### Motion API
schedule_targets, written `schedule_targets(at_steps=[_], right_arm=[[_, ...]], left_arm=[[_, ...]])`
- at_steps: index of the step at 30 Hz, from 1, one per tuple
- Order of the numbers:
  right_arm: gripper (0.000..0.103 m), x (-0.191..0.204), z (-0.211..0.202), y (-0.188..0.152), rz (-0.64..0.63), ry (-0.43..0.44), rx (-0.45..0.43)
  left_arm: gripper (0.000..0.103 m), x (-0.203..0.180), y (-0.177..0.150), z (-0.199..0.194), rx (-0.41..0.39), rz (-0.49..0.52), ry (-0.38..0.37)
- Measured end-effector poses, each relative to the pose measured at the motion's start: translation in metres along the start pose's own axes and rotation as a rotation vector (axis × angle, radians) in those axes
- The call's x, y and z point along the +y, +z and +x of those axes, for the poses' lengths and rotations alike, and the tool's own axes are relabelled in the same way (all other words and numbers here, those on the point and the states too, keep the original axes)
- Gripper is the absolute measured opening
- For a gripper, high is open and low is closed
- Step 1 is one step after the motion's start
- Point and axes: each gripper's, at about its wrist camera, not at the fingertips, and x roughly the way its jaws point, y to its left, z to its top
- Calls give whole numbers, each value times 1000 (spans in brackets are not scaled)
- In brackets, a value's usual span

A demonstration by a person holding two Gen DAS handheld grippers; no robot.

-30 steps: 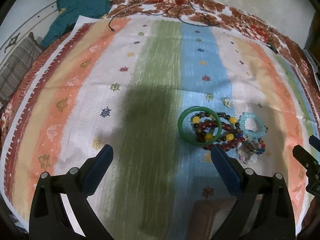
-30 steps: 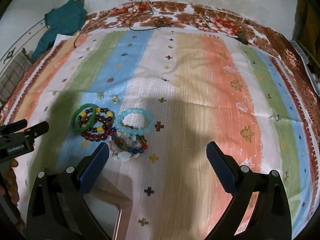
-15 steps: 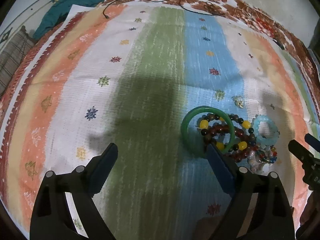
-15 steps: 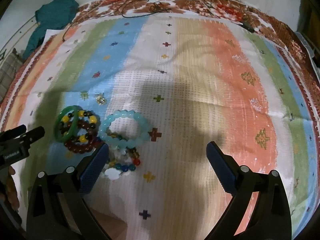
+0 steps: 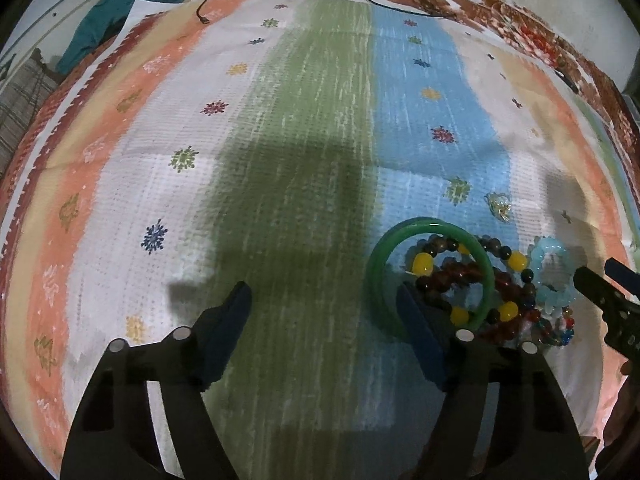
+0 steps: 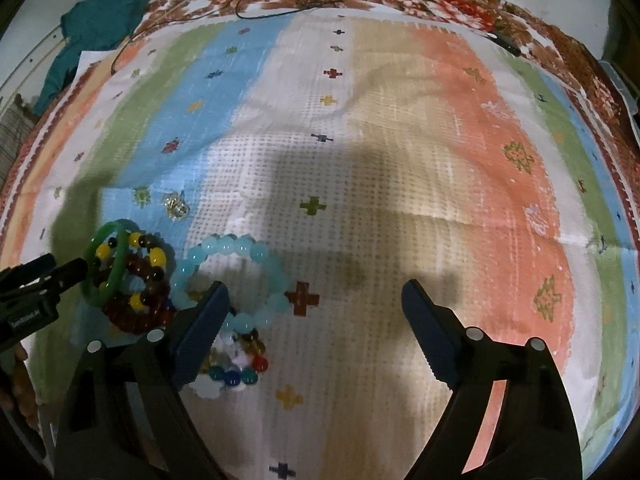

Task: Organize jewelry
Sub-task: 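Move both tools toward the bracelet pile beside the silver tin, then grasp the green jade bangle with the left tool while the right tool grasps the light-blue bead bracelet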

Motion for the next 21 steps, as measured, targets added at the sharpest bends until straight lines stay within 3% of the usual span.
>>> schedule_targets(at_steps=[3,8,11,12,13,21], right_arm=[[73,1,9,3,3,9,16],[59,4,16,2,-23,-7,17],[32,3,15,2,-28,8,19],[14,2,15,2,-28,10,25],[12,2,14,2,-28,9,30],[12,0,-5,-2,-23,19,-15]], left_arm=[[72,-3,-1,4,-9,16,18],[55,-5,-2,5,-30,44,46],[28,-6,-2,4,-37,63,47],[12,-6,-2,3,-36,64,52],[7,-5,-2,4,-33,62,55],[7,-2,2,-15,-61,58,31]])
